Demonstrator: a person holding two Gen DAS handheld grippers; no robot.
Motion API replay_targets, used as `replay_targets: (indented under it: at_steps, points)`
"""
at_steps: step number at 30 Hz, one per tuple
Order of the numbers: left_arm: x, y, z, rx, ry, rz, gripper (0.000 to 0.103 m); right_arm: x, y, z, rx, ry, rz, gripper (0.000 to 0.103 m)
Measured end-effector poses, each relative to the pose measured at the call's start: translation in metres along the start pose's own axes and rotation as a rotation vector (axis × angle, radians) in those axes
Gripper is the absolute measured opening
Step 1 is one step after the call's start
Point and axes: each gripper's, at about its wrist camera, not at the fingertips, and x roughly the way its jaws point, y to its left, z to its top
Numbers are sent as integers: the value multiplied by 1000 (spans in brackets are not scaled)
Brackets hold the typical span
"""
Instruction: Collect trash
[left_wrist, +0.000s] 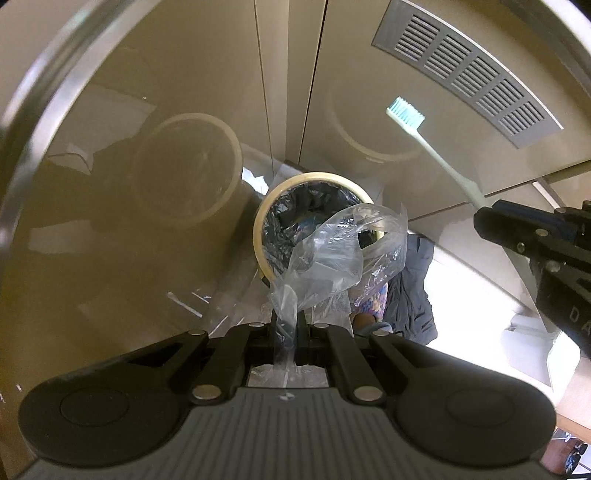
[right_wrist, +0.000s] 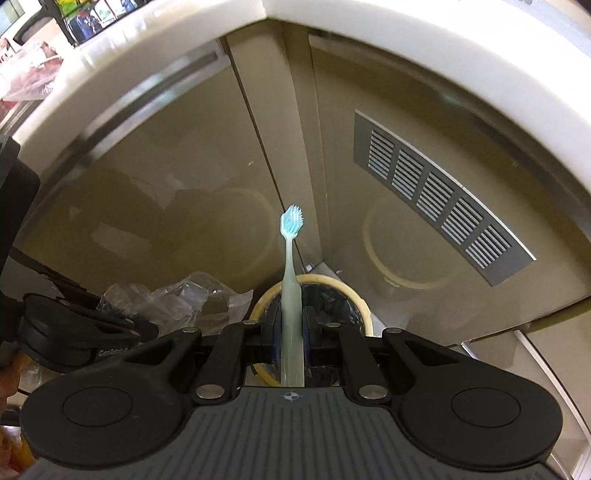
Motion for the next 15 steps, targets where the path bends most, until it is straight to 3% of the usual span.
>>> replay_targets:
  at_steps: [15]
  points:
    - [48, 3, 13, -34, 90, 18, 3, 56, -3, 4, 7, 89, -4, 13]
